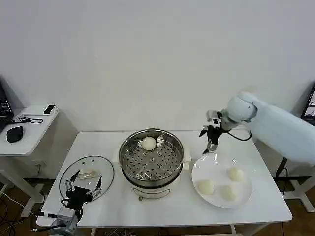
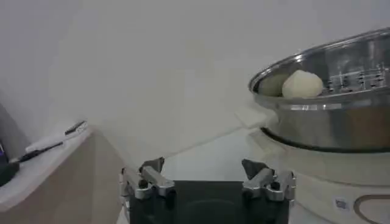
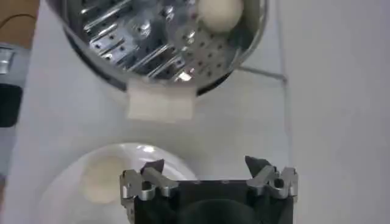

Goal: Take steamed baozi put them in steamer then cover it.

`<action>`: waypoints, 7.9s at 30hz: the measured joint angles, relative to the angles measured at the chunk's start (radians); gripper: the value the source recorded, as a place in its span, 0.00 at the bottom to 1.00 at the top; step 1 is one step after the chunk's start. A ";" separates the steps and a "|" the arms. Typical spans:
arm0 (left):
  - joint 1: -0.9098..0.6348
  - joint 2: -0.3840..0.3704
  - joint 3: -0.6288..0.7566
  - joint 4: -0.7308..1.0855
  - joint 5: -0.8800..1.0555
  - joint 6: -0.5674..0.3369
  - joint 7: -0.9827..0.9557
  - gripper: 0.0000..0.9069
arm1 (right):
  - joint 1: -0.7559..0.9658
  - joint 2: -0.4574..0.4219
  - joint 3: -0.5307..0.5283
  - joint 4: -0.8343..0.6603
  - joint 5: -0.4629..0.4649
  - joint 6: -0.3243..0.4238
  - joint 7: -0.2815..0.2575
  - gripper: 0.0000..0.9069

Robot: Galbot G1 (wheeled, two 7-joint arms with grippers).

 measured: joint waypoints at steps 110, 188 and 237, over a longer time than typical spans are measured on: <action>-0.035 -0.027 0.003 0.058 0.006 -0.003 -0.005 1.00 | -0.019 -0.027 -0.096 -0.012 -0.057 0.021 -0.088 0.74; -0.013 -0.029 -0.013 0.032 -0.012 -0.008 -0.006 1.00 | 0.085 0.735 -0.174 -0.395 0.106 -0.085 -0.018 1.00; 0.059 -0.046 0.002 -0.035 -0.033 0.002 -0.018 1.00 | 0.150 -0.107 -0.200 0.191 0.010 0.004 -0.121 1.00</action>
